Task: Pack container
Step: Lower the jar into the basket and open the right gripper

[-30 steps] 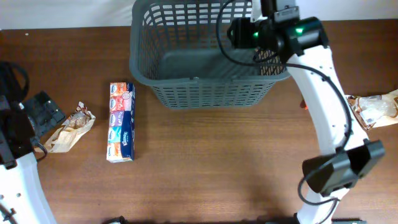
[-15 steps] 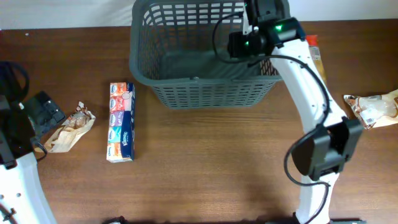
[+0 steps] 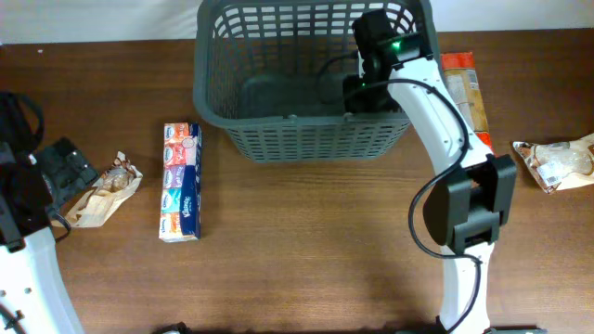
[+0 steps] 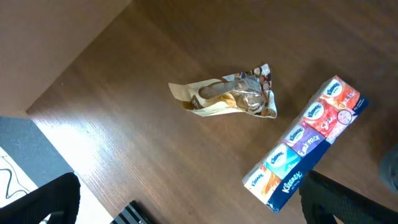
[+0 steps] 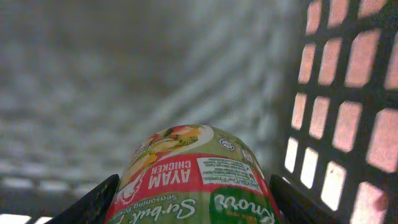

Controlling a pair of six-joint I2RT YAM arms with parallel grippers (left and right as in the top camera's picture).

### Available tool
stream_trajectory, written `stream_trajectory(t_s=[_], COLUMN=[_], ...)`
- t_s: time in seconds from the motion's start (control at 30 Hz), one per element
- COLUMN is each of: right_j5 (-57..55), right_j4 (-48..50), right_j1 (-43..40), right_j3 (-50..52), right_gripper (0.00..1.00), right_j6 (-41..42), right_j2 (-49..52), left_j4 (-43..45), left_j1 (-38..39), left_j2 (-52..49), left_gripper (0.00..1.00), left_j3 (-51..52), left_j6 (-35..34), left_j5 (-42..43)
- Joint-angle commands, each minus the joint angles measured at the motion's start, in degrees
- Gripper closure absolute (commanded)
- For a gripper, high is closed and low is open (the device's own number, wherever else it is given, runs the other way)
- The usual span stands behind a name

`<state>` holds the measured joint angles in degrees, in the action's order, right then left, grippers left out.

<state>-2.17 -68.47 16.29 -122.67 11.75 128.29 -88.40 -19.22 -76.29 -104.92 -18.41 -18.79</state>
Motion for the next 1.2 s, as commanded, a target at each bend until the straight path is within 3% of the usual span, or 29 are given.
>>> stream_trajectory(t_s=[0.0, 1.07, 1.17], right_j5=[-1.1, 0.2, 0.2], right_j4=[-1.5, -2.5, -2.7], right_j1=[0.2, 0.2, 0.2], right_j3=[-0.6, 0.2, 0.2], right_gripper=[0.96, 0.96, 0.88], right_j6=[-0.4, -0.4, -0.4], right_j2=[1.7, 3.3, 3.3], left_j4=[-0.6, -1.3, -1.3], left_j1=[-0.4, -0.4, -0.4], left_j2=[-0.2, -0.2, -0.2], left_gripper=[0.01, 0.01, 0.01], left_j3=[-0.2, -0.2, -0.2], left_j6=[-0.6, -0.6, -0.6], left_j5=[0.2, 0.2, 0.2])
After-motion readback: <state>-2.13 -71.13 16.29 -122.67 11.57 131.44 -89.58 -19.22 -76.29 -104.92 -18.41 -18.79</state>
